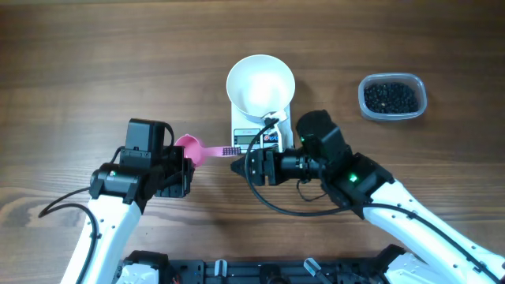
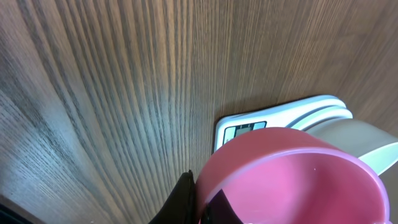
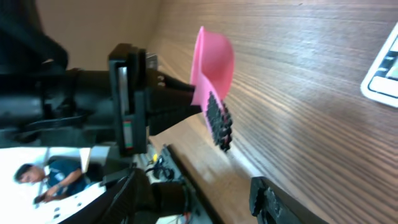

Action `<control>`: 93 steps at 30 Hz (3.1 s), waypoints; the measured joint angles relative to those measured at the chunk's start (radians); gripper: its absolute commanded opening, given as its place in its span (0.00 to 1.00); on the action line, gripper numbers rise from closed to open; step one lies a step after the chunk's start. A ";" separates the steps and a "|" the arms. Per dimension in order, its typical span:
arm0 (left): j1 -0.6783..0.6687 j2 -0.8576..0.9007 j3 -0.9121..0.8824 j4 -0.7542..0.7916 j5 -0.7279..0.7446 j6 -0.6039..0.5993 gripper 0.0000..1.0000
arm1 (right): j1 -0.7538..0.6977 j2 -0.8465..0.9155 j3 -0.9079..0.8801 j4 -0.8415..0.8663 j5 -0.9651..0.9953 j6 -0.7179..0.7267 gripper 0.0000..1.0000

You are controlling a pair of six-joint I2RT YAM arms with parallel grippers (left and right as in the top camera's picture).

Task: Scoop item into bowl and weigh 150g on scale
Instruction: 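Grasp the pink scoop handle with the right gripper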

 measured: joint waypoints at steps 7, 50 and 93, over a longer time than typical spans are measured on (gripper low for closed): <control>-0.011 0.000 0.000 0.001 0.024 0.020 0.04 | 0.005 0.000 0.000 0.023 0.072 0.019 0.58; -0.240 0.000 0.000 0.131 0.037 -0.042 0.04 | 0.014 0.001 0.000 0.021 0.080 0.175 0.14; -0.245 0.000 0.000 0.110 0.037 -0.015 0.04 | 0.014 0.008 0.000 0.018 0.088 0.182 0.15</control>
